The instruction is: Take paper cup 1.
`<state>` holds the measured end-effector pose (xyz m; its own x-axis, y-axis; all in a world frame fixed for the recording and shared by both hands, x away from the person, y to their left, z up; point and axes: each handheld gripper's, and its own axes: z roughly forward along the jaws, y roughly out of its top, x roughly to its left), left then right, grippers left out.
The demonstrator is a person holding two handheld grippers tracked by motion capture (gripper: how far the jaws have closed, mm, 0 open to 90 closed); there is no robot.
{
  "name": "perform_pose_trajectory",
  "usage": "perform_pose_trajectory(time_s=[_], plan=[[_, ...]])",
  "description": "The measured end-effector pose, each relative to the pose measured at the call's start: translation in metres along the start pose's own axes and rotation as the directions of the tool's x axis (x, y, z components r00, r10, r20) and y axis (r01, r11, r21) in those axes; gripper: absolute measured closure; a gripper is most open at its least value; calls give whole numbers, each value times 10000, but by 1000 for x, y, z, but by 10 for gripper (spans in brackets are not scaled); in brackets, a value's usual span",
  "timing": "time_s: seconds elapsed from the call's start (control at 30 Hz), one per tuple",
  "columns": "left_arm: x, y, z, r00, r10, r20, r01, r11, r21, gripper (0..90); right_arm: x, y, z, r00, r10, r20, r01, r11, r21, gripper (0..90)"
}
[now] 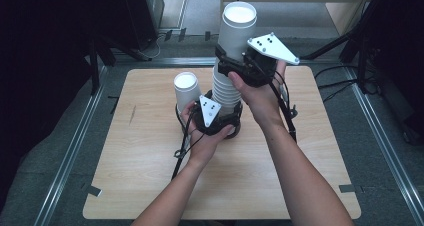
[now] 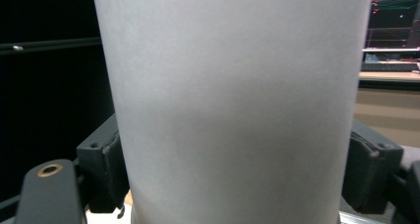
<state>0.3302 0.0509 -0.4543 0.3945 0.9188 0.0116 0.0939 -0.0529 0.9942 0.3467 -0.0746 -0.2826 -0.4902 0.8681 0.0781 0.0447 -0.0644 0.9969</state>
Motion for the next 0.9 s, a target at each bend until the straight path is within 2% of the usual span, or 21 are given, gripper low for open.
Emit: perform_pose_trajectory(time_s=[0.1, 0.4, 0.6, 0.7, 0.9], plan=[[0, 0, 0, 10000, 17, 7, -17, 10000, 1, 69, -1, 6, -4, 9996, 274, -36, -275, 9994, -202, 186], [0, -2, 0, 10000, 43, -42, -43, 9999, 91, 75, 0, 20, -13, 9999, 142, 71, -139, 9987, -483, 194], [1, -3, 0, 10000, -54, 49, 53, 10000, 71, 75, 0, 23, -15, 9999, 64, 118, -58, 9988, -480, 195], [1, -2, 0, 10000, -60, 38, 60, 10000, 76, 75, 1, 26, -17, 10000, 99, 11, -98, 9984, -558, 194], [1, -2, 0, 10000, -62, 33, 62, 9999, 78, 75, 4, 41, -22, 10000, 51, 0, -50, 9968, -801, 193]])
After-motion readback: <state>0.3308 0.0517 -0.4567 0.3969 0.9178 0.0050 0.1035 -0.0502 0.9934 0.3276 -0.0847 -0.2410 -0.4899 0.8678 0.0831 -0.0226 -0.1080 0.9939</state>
